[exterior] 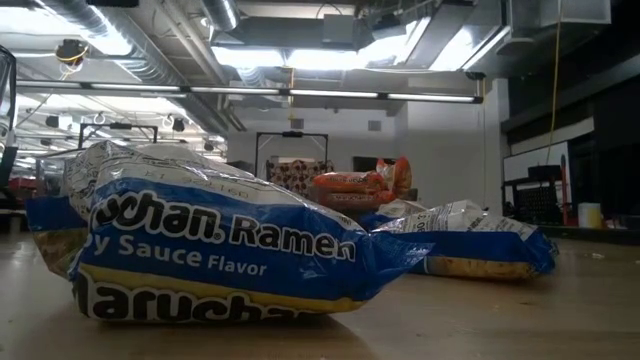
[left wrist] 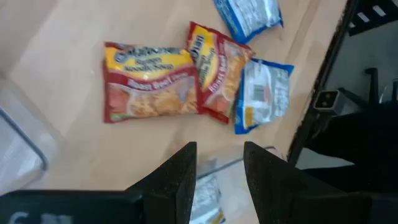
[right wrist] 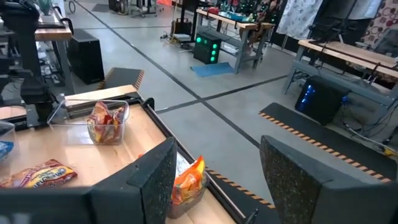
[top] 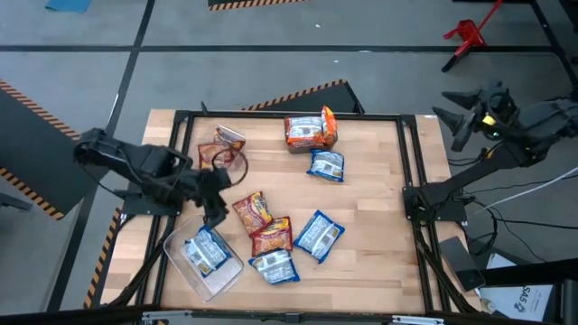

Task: Sort Maruchan noodles
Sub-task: Put the middle blue noodle pack into the bottom transparent bin

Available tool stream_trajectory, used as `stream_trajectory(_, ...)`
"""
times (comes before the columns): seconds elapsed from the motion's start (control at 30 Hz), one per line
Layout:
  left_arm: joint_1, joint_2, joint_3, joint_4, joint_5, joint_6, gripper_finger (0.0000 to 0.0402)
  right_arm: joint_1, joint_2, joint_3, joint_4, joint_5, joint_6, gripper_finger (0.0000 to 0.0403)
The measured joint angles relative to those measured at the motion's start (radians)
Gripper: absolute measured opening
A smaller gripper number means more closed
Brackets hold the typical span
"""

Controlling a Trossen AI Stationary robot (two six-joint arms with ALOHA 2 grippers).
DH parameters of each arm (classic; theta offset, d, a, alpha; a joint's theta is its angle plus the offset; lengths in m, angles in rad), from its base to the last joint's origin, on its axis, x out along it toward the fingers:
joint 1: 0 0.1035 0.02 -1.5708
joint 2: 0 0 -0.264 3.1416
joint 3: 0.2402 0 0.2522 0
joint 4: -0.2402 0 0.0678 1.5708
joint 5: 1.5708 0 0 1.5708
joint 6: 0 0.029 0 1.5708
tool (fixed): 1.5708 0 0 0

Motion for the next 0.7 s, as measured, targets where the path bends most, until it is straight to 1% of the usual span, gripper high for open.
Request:
stream_trajectory(0.13,-0.083,0.018,0.0,-0.01,-0.044,-0.056,0.0127,0.0,-0.056,-0.099,0.063,-0.001,-0.001,0.0216)
stream_trajectory(0.27,-0.111,0.021,0.0,-0.01,-0.096,-0.076,0.0127,0.0,-0.102,-0.165,0.124,0.014,-0.005,0.0216)
stream_trajectory(0.5,-0.069,-0.038,0.0,-0.003,-0.129,-0.075,0.0127,0.0,-0.145,-0.21,0.229,0.013,-0.094,0.0216)
stream_trajectory(0.7,-0.021,-0.075,0.0,-0.001,-0.138,-0.068,0.0127,0.0,-0.154,-0.212,0.234,-0.007,-0.12,0.0216)
